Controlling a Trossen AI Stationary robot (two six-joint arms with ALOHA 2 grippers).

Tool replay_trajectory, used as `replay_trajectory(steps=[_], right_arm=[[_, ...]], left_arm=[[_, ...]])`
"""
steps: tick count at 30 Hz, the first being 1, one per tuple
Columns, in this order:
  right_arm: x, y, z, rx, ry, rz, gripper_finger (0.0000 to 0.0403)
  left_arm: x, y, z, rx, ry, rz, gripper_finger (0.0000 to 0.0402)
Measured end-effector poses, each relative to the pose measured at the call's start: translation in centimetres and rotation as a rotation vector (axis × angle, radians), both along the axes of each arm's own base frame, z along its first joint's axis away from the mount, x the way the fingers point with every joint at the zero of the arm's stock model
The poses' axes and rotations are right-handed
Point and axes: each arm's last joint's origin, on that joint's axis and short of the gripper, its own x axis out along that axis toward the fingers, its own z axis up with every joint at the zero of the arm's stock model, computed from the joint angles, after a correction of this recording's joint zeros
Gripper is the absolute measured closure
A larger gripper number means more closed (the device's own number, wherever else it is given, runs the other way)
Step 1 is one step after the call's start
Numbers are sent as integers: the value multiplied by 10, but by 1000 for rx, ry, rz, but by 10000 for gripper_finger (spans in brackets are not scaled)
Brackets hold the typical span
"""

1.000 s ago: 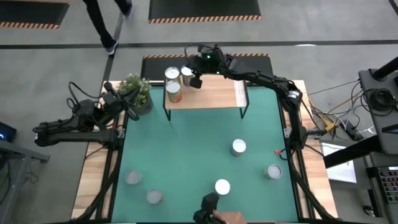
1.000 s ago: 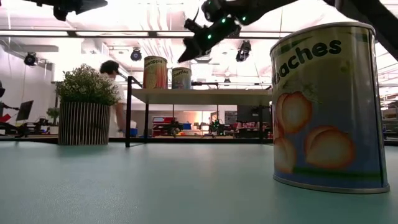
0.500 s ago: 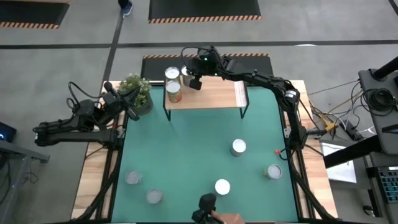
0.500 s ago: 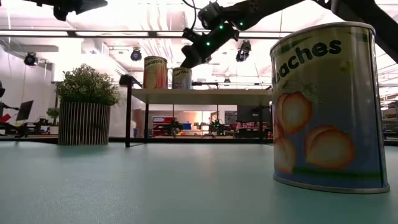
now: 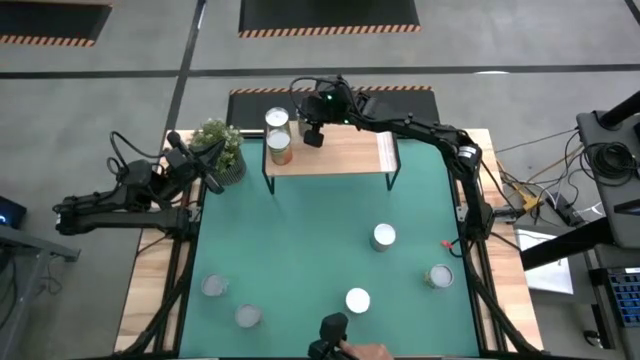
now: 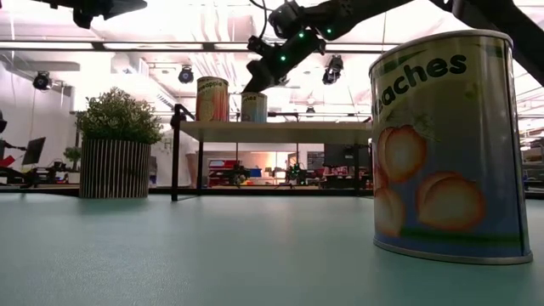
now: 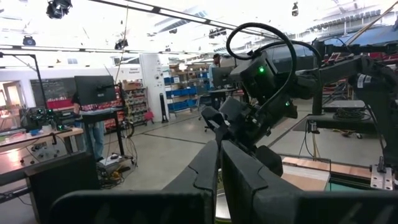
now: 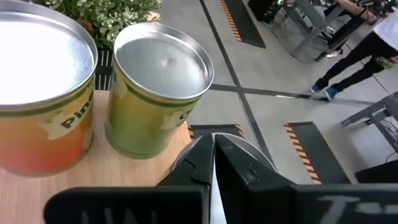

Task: Pick and place cans onto a shelf
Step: Put the big canned cherries on the shelf

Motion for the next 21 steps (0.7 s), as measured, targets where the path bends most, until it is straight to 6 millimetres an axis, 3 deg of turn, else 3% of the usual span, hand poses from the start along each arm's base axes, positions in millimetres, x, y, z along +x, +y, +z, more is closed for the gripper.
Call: replay_trajectory(steps=[10, 21], right_arm=[[-11, 3, 28, -48, -47, -48, 394], [-7, -11, 2, -2, 17, -74, 394]], left_arm=[[0, 0, 0, 0, 0, 0, 400], [0, 0, 0, 0, 0, 0, 400]])
